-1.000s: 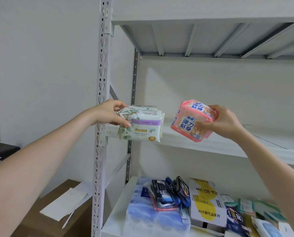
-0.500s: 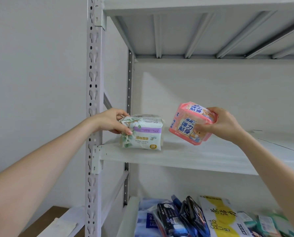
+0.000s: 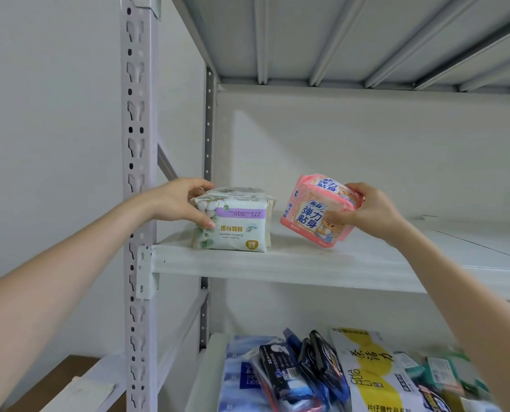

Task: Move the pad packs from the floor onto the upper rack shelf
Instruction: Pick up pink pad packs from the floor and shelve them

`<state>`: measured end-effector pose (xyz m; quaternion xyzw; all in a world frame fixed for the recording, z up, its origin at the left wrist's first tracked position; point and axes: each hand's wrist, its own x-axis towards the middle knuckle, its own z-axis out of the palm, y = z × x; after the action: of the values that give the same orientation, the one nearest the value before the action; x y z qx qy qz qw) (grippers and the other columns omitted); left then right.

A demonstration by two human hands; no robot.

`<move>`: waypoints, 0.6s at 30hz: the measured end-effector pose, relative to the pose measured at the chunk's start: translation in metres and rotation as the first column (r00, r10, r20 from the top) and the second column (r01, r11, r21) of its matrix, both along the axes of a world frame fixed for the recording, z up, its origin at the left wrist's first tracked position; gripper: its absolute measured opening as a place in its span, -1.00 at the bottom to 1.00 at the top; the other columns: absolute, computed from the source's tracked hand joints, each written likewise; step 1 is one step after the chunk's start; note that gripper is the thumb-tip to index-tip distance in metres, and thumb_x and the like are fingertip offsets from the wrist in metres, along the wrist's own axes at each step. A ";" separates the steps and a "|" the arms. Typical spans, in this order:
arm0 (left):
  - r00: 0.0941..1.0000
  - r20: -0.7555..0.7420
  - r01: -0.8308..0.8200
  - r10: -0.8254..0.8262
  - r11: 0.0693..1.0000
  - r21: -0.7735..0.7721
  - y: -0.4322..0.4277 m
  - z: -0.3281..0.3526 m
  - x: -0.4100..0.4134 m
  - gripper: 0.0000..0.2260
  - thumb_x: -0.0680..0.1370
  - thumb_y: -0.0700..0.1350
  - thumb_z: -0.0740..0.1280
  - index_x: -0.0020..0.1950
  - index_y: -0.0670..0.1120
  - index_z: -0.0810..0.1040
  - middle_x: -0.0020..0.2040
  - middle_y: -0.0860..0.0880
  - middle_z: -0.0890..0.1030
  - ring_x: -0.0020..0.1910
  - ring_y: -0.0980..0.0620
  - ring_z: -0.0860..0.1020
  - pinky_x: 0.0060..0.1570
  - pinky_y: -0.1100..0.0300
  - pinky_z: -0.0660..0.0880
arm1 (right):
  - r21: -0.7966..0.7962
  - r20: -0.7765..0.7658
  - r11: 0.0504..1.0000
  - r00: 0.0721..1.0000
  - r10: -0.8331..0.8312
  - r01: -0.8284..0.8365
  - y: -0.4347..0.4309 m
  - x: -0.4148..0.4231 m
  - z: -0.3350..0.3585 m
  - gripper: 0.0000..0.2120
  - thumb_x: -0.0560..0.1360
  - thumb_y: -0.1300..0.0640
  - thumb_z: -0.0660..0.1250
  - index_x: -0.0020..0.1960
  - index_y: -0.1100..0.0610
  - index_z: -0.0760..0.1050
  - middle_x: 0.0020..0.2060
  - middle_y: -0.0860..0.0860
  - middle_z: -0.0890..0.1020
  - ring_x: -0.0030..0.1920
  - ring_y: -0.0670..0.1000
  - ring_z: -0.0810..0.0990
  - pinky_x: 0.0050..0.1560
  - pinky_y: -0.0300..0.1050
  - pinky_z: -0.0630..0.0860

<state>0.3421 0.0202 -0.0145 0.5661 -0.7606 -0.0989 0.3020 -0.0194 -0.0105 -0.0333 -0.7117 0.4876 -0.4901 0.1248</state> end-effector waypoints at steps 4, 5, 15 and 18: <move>0.999 0.029 0.020 -0.019 0.999 -0.029 0.005 -0.006 -0.011 -0.15 0.31 -0.07 0.60 0.51 0.00 0.26 0.28 0.17 0.42 0.23 0.19 0.39 0.04 0.52 0.31 | 0.012 0.007 1.000 1.000 -0.005 0.004 0.004 0.000 -0.005 -0.23 0.19 0.07 0.64 0.31 0.12 0.40 -0.04 -0.12 0.60 -0.03 -0.05 0.63 0.06 0.02 0.60; 0.999 0.038 0.016 -0.015 0.999 -0.051 0.005 -0.006 -0.014 -0.12 0.29 0.00 0.61 0.52 0.01 0.25 0.35 0.16 0.40 0.28 0.17 0.38 0.15 0.45 0.30 | 0.015 0.011 1.000 1.000 0.001 -0.001 0.005 0.000 -0.006 -0.25 0.19 0.08 0.64 0.30 0.12 0.41 -0.05 -0.12 0.61 -0.04 -0.05 0.64 0.04 0.01 0.60; 0.971 0.126 0.217 -0.203 0.970 -0.112 -0.009 0.037 -0.104 -0.22 0.34 0.15 0.52 0.49 0.01 0.33 0.42 0.09 0.43 0.43 0.14 0.34 0.32 0.26 0.23 | 0.037 -0.019 0.999 0.999 0.036 -0.035 0.001 -0.006 0.010 -0.37 0.19 0.14 0.64 0.20 0.09 0.50 -0.07 -0.04 0.66 -0.08 -0.03 0.67 0.00 -0.02 0.63; 0.957 0.159 0.257 -0.244 0.964 -0.071 -0.029 0.049 -0.127 -0.32 0.39 0.09 0.51 0.46 -0.03 0.39 0.39 0.04 0.48 0.38 0.11 0.41 0.34 0.21 0.30 | 0.039 -0.038 0.998 0.998 0.055 -0.053 -0.008 -0.005 0.022 -0.38 0.19 0.14 0.64 0.19 0.08 0.49 -0.06 -0.05 0.65 -0.06 -0.03 0.66 0.01 -0.03 0.62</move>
<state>0.2155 -0.0084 0.0347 0.4566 -0.8504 -0.0594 0.2548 -0.0248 -0.0186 -0.0109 -0.7317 0.4797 -0.4631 0.1418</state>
